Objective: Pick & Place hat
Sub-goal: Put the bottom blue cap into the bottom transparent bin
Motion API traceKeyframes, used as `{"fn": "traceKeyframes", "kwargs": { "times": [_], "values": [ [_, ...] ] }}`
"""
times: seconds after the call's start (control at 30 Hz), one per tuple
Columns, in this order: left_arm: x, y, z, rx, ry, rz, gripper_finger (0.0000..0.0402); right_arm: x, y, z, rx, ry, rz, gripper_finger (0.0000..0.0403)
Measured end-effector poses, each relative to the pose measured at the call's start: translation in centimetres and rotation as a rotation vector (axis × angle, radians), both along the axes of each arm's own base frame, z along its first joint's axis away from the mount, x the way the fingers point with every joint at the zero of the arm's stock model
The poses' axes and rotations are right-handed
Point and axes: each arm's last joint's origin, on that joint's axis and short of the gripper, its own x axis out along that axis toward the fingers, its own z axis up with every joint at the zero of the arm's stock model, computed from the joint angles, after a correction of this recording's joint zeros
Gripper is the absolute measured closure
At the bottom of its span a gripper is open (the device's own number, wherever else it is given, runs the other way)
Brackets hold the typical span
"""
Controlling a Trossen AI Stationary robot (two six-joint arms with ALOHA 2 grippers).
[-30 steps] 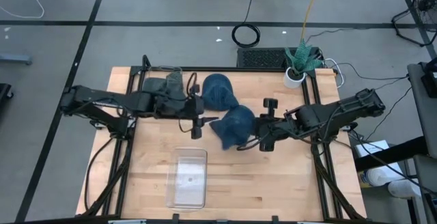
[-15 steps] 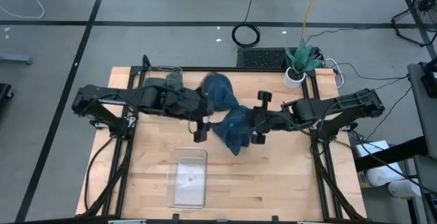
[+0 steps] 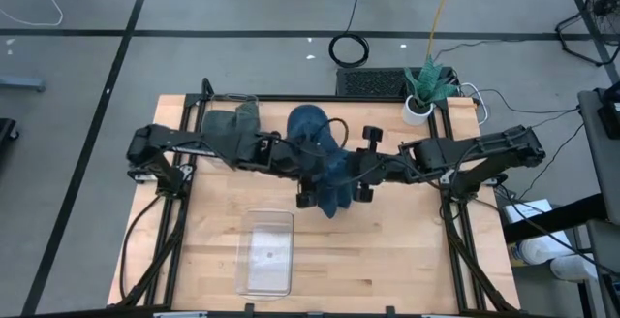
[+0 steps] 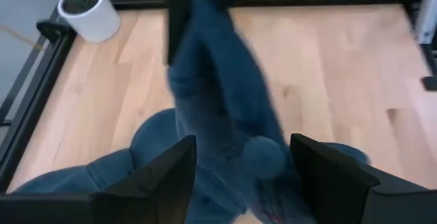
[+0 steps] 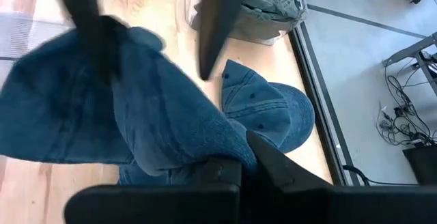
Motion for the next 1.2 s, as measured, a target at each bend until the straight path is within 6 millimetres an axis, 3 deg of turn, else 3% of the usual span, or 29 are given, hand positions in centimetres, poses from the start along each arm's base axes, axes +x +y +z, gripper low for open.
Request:
{"fn": "traceKeyframes", "kwargs": {
  "times": [0.13, 0.33, 0.43, 0.57, 0.6, 0.77, 1.0, 1.2],
  "values": [
    [0.8, 0.7, -1.0, 0.019, 0.021, 0.057, 0.0156, 0.0, 0.0, 0.0, -0.001, -0.002, 0.002, 0.0403],
    [0.7, 1.6, -0.9, 0.037, 0.020, 0.096, 0.0165, 0.0, 0.0, 0.0, -0.001, -0.003, 0.004, 0.0403],
    [0.4, 1.8, -0.9, 0.054, 0.046, 0.067, 0.0220, 0.0, 0.0, 0.0, 0.002, -0.005, 0.003, 0.0403],
    [-0.3, 1.8, -0.9, 0.106, 0.100, 0.008, 0.0362, 0.2, 0.1, 0.1, 0.008, -0.022, 0.003, 0.0403],
    [-0.6, 1.8, -0.8, 0.120, 0.118, 0.003, 0.0379, 0.2, 0.1, 0.2, 0.009, -0.026, 0.004, 0.0403],
    [-3.5, 1.0, 1.1, 0.284, 0.167, 0.057, 0.0394, 0.2, 0.1, 0.2, 0.004, -0.033, 0.006, 0.0403],
    [-7.5, -2.7, 4.0, 0.448, 0.119, 0.074, 0.0396, 0.3, 0.1, 0.4, 0.009, -0.048, 0.009, 0.0396],
    [-9.7, -5.1, 4.2, 0.496, 0.148, 0.057, 0.0398, 0.5, 0.2, 0.6, 0.019, -0.076, 0.014, 0.0384]
  ]
}}
